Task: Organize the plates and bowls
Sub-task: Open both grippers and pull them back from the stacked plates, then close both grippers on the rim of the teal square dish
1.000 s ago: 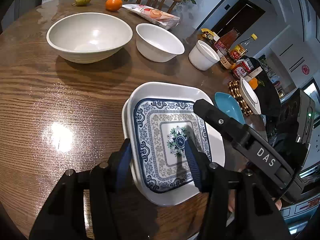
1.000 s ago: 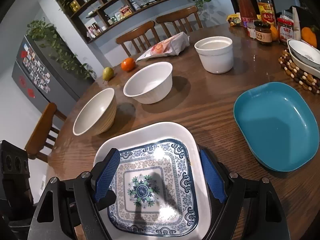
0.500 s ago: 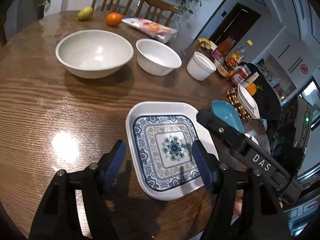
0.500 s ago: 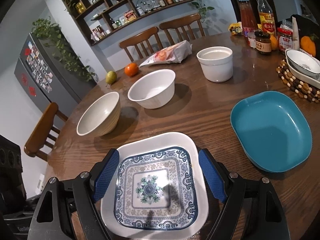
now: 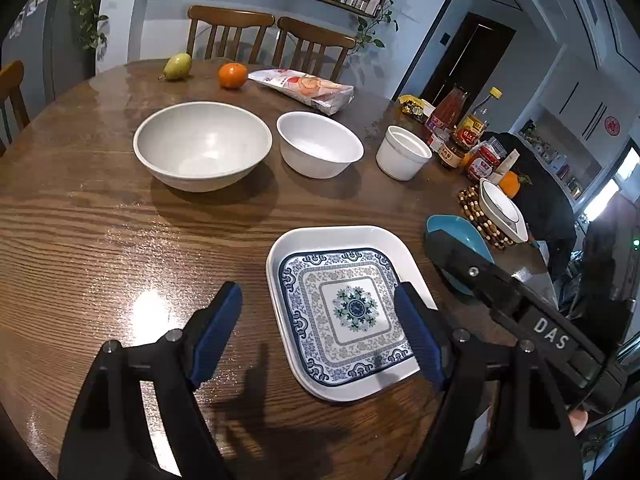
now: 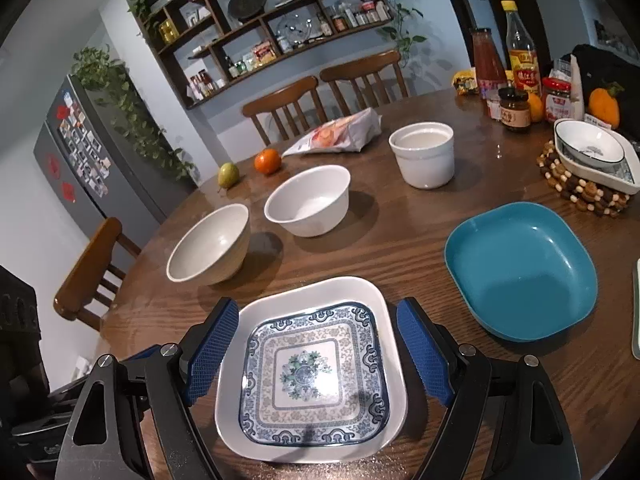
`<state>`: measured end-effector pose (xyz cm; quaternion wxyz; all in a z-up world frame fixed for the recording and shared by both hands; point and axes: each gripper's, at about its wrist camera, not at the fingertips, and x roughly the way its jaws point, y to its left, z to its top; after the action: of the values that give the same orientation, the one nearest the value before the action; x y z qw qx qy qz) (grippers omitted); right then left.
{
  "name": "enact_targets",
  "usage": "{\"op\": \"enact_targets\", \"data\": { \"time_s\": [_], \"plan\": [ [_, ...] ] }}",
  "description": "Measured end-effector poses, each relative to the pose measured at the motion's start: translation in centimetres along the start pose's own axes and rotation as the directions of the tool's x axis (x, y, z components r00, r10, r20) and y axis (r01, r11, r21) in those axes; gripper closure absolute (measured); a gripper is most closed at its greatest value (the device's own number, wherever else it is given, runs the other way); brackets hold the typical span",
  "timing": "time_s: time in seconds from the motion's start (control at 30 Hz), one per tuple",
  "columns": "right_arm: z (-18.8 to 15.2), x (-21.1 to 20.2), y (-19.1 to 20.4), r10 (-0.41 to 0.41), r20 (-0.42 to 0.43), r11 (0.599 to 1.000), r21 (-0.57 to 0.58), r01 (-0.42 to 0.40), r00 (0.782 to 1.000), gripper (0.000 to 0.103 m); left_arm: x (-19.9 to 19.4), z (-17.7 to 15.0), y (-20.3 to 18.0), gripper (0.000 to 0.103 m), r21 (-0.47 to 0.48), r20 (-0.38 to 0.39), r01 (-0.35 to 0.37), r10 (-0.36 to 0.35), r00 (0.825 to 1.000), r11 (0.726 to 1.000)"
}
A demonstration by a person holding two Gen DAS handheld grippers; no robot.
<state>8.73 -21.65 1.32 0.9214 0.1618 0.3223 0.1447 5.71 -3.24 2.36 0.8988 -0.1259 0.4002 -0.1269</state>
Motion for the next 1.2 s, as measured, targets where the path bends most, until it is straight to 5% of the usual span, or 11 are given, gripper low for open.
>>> {"op": "enact_targets", "data": {
  "time_s": [0.5, 1.2],
  "plan": [
    [-0.1, -1.7, 0.3, -0.018, 0.049, 1.0, -0.005, 0.018, 0.999, 0.013, -1.1, -0.6, -1.2, 0.015, 0.058, 0.057, -0.059, 0.056, 0.997, 0.997],
    [0.2, -4.4, -3.6, -0.102, 0.131, 0.992, 0.084, 0.092, 0.986, 0.007, -0.4, 0.6, -5.2, 0.014, 0.152, 0.07, 0.024, -0.035, 0.997, 0.988]
  ]
}}
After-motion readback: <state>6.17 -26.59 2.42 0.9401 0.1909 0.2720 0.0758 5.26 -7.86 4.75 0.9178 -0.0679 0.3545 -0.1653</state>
